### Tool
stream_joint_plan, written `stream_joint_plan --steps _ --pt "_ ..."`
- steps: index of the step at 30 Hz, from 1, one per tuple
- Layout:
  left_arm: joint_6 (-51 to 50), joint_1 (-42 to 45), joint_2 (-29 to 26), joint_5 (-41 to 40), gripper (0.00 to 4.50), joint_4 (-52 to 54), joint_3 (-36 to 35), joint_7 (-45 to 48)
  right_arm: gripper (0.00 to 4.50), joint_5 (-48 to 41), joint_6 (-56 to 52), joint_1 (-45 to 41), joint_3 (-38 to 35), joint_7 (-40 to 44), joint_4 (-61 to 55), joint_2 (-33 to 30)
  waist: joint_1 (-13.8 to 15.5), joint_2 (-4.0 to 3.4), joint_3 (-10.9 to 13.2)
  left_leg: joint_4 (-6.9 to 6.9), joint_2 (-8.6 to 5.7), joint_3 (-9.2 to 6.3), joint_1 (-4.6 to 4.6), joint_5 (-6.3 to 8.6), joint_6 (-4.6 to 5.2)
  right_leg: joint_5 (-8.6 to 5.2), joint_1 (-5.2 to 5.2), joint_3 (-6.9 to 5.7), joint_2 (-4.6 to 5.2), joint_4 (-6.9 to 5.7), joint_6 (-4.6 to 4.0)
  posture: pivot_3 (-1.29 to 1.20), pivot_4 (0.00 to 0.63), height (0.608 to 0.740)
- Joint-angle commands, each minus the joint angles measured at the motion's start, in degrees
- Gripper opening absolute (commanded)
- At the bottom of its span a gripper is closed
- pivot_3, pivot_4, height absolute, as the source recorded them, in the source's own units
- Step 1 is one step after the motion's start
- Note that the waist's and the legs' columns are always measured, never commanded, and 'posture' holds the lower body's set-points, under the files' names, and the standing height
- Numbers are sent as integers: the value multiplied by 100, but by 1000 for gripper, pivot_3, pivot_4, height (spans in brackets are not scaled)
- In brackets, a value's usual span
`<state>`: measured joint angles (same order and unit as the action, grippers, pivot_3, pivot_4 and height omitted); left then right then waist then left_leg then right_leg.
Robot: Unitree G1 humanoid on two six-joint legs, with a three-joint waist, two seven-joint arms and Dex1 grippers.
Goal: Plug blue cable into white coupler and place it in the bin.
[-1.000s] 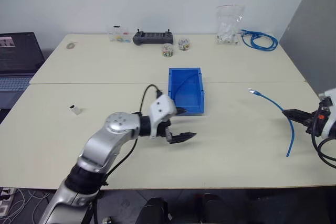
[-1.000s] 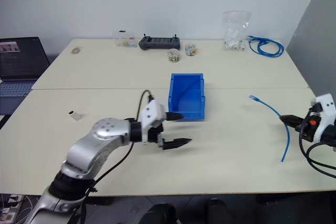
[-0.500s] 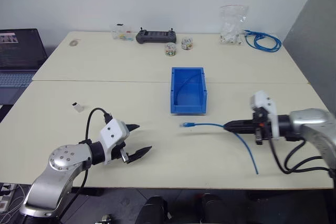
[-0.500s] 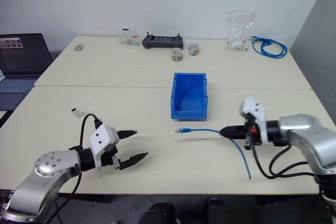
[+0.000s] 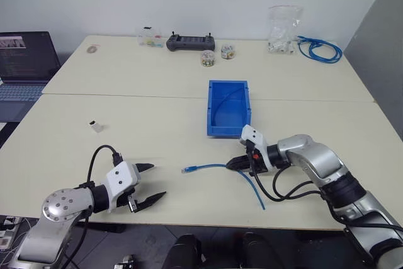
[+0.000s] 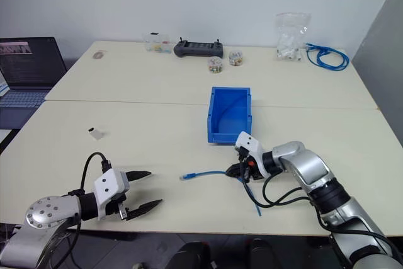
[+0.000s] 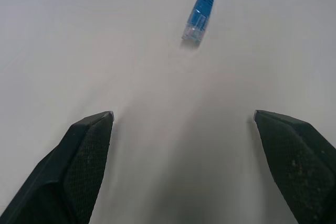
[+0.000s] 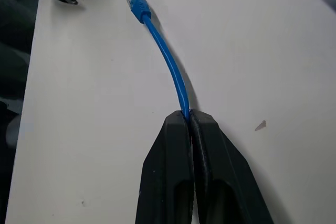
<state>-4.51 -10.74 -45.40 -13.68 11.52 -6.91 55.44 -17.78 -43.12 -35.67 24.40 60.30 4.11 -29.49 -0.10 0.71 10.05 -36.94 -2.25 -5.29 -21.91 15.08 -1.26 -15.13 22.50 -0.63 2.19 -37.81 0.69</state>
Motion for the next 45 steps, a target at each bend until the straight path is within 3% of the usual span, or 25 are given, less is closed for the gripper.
stream_joint_plan --steps 1,8,14,20,26,29,30,45 --pt "225 276 -114 74 4500 -230 -30 94 656 82 59 -204 -66 -18 137 158 -4 0 0 0 1 0 1 0 0 0 0 -1 -1 -3 0 0 150 740" --pt "244 900 20 110 4500 -527 342 300 2500 -2 -73 -243 -341 16 -62 82 -15 0 0 0 -2 0 -1 0 0 1 5 0 -1 -11 -1 0 150 740" --pt "353 1471 185 270 4500 -800 824 455 3909 -432 -230 408 -793 304 -1570 -719 -2 -2 2 -1 -4 -5 -9 0 0 0 10 -4 0 -15 0 0 150 740" --pt "648 2101 420 593 4500 -1481 1299 550 3909 -948 -576 1222 -1352 21 -2952 -1084 -30 -2 2 -1 -1 -3 -8 0 0 -2 11 -4 -1 -20 4 0 150 740" --pt "922 2393 395 880 4500 -1923 1570 718 3909 -1212 -826 1506 -1630 -396 -3470 -1074 -28 -2 1 -2 -1 -3 0 0 0 -10 3 -4 -3 -19 20 0 150 740" --pt "961 2533 336 999 4128 -2100 1668 814 3978 -1317 -887 1596 -1689 -534 -3620 -1072 -15 -2 1 -3 -2 -4 0 0 0 -8 0 -5 -2 -17 19 0 150 740" --pt "949 2577 300 1048 3757 -2160 1711 850 3978 -1345 -894 1618 -1695 -565 -3657 -1082 -13 -2 1 -3 -2 -5 2 0 0 -9 -2 -5 -2 -17 19 0 150 740" --pt "1158 2824 -73 1671 724 -2937 2237 1001 3978 -1748 -693 1777 -1943 -684 -3838 -1147 -42 -34 -29 -1 1 -6 27 0 1 -16 -23 -5 -5 -18 30 0 150 740"
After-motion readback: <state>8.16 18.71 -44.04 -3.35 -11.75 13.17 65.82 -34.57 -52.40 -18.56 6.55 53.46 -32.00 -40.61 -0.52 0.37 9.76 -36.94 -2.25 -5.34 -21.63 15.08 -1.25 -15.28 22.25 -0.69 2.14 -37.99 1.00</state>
